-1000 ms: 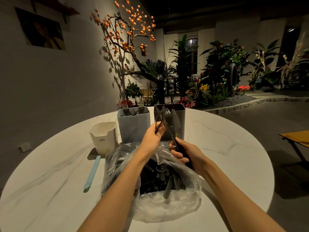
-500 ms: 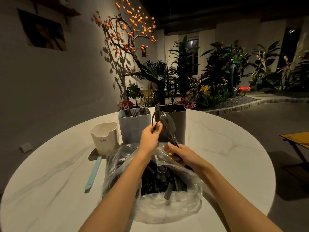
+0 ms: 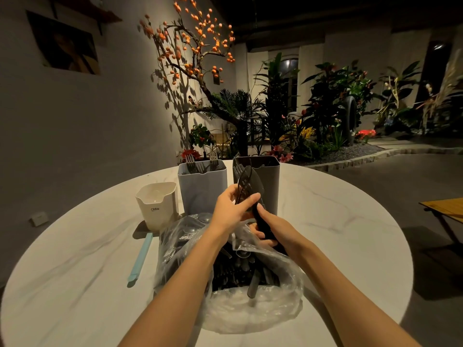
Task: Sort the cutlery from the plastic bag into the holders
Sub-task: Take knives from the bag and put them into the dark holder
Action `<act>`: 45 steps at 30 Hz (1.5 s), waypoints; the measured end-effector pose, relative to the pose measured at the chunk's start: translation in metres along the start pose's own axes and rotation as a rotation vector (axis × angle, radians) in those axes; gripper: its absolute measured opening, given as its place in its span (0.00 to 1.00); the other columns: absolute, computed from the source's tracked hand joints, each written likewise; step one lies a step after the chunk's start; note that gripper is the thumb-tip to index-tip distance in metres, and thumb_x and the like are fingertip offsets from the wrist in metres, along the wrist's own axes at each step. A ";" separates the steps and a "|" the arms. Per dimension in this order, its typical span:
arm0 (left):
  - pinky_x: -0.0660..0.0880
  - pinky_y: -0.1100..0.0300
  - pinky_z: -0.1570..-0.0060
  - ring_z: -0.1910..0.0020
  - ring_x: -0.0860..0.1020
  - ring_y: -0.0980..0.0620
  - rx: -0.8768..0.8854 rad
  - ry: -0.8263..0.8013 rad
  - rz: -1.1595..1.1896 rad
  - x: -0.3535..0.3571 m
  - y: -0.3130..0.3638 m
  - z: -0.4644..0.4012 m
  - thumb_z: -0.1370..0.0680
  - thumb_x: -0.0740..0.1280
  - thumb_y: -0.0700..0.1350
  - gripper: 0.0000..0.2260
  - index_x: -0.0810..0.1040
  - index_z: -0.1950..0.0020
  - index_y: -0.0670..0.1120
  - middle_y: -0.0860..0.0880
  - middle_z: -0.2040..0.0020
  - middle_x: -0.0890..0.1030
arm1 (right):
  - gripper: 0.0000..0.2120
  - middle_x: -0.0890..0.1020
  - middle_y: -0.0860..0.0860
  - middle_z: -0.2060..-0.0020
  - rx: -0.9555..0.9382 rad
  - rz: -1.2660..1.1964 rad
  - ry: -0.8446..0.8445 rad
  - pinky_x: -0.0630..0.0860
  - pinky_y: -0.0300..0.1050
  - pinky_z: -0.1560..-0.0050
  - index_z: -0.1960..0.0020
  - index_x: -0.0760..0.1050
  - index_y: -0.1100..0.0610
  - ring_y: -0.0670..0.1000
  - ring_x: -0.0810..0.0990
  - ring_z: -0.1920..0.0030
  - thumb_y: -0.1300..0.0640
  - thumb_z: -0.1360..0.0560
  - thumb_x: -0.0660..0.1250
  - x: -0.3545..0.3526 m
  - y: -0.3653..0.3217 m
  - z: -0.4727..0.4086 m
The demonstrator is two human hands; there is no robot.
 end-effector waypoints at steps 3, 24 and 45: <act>0.78 0.66 0.62 0.59 0.83 0.61 0.009 0.045 0.086 -0.001 0.000 -0.001 0.25 0.72 0.41 0.09 0.78 0.46 0.46 0.51 0.54 0.83 | 0.25 0.71 0.50 0.74 -0.016 -0.032 -0.015 0.63 0.32 0.77 0.49 0.74 0.61 0.45 0.64 0.79 0.42 0.19 0.48 0.000 0.001 -0.001; 0.67 0.72 0.76 0.78 0.71 0.64 0.013 0.017 0.033 0.031 0.015 -0.024 0.18 0.62 0.45 0.07 0.73 0.48 0.41 0.50 0.66 0.72 | 0.22 0.70 0.48 0.74 -0.057 -0.068 0.261 0.60 0.33 0.78 0.50 0.75 0.59 0.44 0.62 0.78 0.44 0.17 0.51 -0.040 -0.005 -0.002; 0.73 0.53 0.49 0.69 0.71 0.57 0.015 0.088 0.159 0.086 0.023 -0.050 0.17 0.53 0.58 0.24 0.73 0.58 0.40 0.53 0.72 0.70 | 0.17 0.74 0.53 0.67 -0.118 0.050 0.663 0.75 0.41 0.63 0.50 0.77 0.61 0.48 0.72 0.67 0.54 0.16 0.52 -0.109 -0.021 0.011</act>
Point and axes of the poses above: each hand's wrist, its own z-axis away from the middle knuckle, its own x-axis out of the palm, y = z × x, the point moved 6 cm from there along -z, towards the middle knuckle
